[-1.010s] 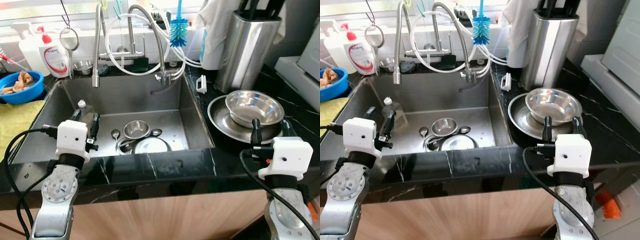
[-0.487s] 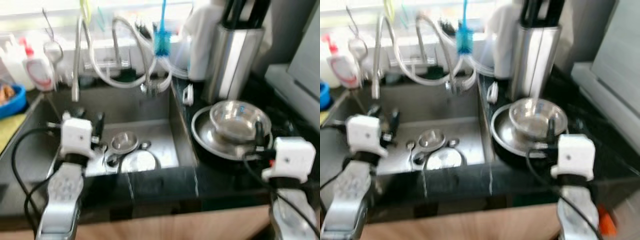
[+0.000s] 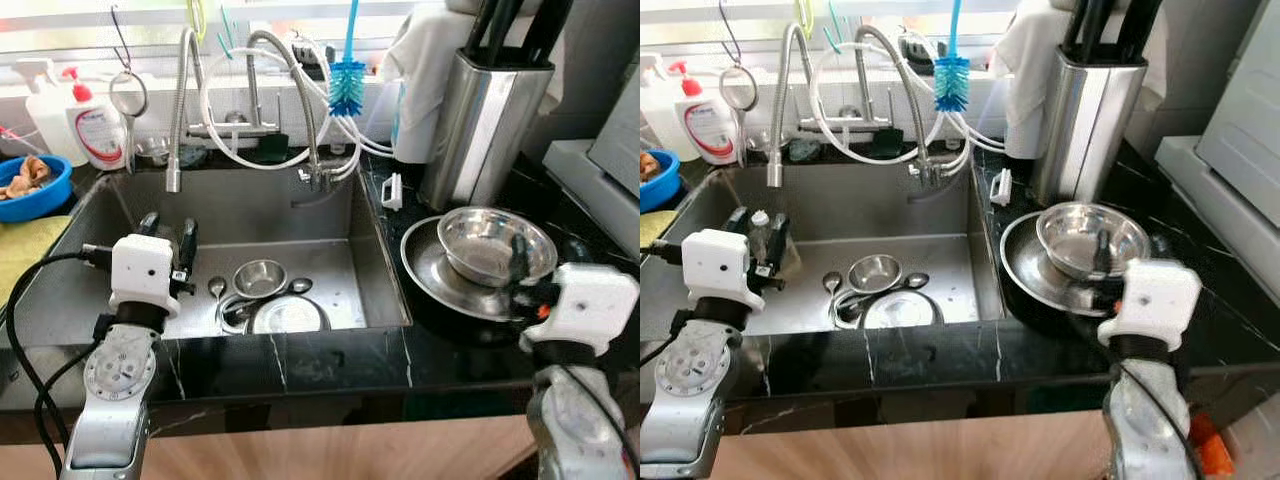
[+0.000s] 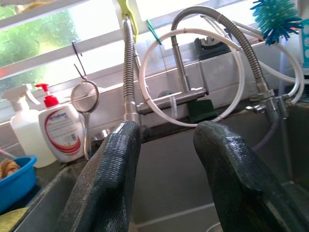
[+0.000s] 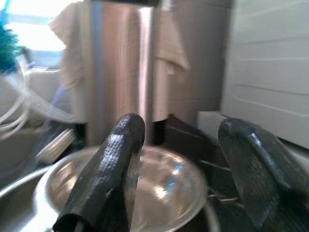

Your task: Kitchen organization

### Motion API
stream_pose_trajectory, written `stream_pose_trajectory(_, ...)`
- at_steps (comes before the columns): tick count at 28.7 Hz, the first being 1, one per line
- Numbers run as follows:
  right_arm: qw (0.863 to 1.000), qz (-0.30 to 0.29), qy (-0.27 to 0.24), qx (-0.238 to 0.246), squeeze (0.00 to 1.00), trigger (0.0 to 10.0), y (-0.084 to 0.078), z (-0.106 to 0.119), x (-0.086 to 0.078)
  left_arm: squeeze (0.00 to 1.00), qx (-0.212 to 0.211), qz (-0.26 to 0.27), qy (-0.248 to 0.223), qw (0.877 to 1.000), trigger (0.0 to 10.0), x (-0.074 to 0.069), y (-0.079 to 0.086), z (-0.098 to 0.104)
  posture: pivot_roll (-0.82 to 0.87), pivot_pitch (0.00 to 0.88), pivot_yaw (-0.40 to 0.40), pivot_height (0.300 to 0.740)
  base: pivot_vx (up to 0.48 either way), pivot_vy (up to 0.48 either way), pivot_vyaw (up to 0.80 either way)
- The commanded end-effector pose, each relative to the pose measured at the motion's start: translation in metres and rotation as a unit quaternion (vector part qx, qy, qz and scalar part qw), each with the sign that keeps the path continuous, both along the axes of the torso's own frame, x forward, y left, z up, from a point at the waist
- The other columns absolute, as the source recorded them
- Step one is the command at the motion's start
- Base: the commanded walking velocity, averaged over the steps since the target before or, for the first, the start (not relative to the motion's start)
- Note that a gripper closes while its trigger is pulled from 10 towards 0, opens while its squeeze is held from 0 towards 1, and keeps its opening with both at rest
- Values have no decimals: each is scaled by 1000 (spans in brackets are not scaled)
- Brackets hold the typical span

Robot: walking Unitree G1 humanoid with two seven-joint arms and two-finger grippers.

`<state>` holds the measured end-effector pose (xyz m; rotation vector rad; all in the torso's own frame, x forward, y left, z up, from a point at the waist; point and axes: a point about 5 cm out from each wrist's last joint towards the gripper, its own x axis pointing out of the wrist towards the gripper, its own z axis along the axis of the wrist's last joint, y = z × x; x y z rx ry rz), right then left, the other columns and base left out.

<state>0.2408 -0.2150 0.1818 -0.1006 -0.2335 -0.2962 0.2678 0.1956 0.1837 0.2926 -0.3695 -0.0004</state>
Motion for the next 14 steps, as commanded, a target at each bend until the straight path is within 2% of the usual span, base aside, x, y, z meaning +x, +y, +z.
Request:
stream_pose_trajectory(1, 1000, -5, -11, 21, 0, 10000, -3, 9, 1, 0, 2, -2, -4, 1000, 10000, 3, 0, 2, 9, 9, 23, 740, 0, 0, 0)
stream_pose_trajectory(3, 999, -5, -4, 40, 0, 10000, -5, 12, 8, 0, 3, -7, -3, 1000, 10000, 3, -2, 2, 0, 16, 30, 740, 0, 0, 0)
stream_pose_trajectory(6, 995, -19, 9, 95, 0, 10000, -12, 15, 17, 0, 3, -11, -2, 1000, 10000, 4, -4, 2, 1, 16, 30, 740, 0, 0, 0)
stream_pose_trajectory(8, 994, -19, 12, 107, 0, 10000, -14, 16, 19, 0, 2, -12, -1, 1000, 10000, 4, -4, 2, -1, 21, 28, 740, 0, 0, 0)
stream_pose_trajectory(11, 993, -14, 87, 83, 0, 10000, -15, 4, 33, 0, 3, -17, 3, 1000, 10000, 5, -5, 0, -9, 24, 32, 740, 0, 0, 0)
stream_pose_trajectory(14, 986, -4, 111, 124, 0, 10000, -10, -1, 42, 0, 4, -22, 4, 1000, 10000, 5, -7, 0, 0, 27, 30, 740, 0, 0, 0)
